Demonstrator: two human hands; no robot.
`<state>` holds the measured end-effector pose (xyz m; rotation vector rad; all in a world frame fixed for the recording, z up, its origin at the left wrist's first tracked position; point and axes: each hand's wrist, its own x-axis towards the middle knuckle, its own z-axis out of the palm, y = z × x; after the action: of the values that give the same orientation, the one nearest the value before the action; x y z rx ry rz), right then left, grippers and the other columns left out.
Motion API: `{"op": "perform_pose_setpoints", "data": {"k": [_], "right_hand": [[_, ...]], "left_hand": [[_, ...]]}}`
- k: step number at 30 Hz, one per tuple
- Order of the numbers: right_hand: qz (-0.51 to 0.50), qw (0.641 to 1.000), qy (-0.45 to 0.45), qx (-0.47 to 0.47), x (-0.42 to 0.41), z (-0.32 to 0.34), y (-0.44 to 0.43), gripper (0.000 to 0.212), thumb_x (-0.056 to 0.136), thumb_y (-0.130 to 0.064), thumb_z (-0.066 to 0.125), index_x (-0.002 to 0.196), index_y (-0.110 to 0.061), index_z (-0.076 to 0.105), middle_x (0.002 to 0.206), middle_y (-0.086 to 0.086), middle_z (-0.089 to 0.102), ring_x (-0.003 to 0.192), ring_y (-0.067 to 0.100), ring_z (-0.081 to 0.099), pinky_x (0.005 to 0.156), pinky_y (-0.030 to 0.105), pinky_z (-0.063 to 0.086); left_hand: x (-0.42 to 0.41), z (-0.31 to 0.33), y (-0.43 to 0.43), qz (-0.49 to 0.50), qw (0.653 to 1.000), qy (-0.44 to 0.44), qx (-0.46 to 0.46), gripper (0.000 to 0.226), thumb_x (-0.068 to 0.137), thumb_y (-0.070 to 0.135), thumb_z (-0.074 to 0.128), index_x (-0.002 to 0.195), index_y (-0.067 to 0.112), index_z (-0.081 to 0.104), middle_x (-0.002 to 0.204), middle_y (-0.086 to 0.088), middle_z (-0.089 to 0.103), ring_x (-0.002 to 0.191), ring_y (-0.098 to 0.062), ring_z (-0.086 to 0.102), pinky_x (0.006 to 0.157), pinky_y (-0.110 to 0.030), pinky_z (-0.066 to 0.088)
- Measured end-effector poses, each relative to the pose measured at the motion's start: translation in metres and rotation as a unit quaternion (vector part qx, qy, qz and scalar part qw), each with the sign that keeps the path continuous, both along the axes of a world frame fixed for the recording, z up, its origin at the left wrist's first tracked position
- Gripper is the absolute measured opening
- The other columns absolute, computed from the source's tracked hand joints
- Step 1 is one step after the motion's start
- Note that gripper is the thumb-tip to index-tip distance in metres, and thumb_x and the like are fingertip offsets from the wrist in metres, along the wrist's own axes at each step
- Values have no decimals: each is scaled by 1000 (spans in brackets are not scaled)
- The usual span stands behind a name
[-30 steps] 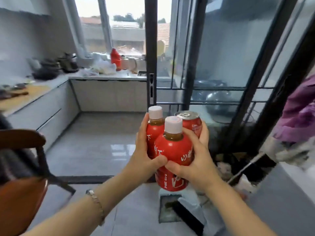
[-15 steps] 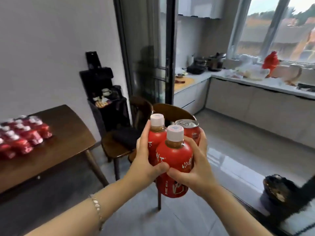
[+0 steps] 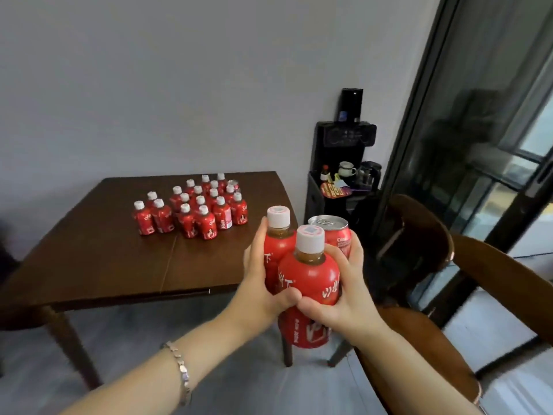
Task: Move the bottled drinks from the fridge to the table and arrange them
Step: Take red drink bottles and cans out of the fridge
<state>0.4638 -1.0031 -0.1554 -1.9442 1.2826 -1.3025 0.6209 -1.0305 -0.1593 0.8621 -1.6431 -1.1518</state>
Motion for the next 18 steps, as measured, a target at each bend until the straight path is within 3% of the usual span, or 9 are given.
{"op": "perform_pose_setpoints", "data": {"k": [5, 8, 13, 16, 18], "right_hand": [[100, 995, 15, 12, 34, -1, -122, 86, 46, -87, 59, 122, -57, 32, 140, -34, -1, 131, -13, 20, 108, 24, 37], [175, 983, 18, 45, 69, -5, -194, 84, 47, -84, 62, 120, -63, 28, 136, -42, -3, 122, -26, 18, 99, 9, 37], [230, 970, 21, 80, 132, -24, -272, 77, 46, -85, 61, 113, -73, 25, 131, -48, -3, 120, -28, 21, 94, 0, 36], [247, 965, 18, 86, 174, -49, -309, 79, 46, -86, 60, 117, -68, 30, 137, -39, -1, 128, -21, 16, 101, 5, 32], [252, 963, 14, 91, 202, -69, -330, 78, 46, -86, 60, 117, -63, 35, 137, -39, -4, 129, -24, 9, 101, 0, 26]], "left_hand": [[40, -5, -89, 104, 995, -5, 2, 121, 46, 83, 65, 141, 54, -3, 152, 6, 17, 141, -16, 26, 110, -53, 32], [75, -11, -140, 157, 987, 6, 26, 120, 45, 80, 68, 141, 56, -1, 152, 5, 18, 140, -17, 27, 109, -55, 33], [135, -33, -200, 205, 978, 8, 46, 119, 44, 80, 69, 139, 58, 1, 152, 6, 20, 139, -16, 30, 107, -54, 36], [180, -58, -233, 214, 974, 4, 68, 122, 43, 77, 71, 142, 54, 4, 151, 2, 23, 139, -21, 31, 105, -57, 36], [209, -73, -253, 213, 974, -1, 79, 124, 44, 75, 73, 143, 51, 3, 151, 0, 23, 138, -23, 32, 104, -59, 36]]}}
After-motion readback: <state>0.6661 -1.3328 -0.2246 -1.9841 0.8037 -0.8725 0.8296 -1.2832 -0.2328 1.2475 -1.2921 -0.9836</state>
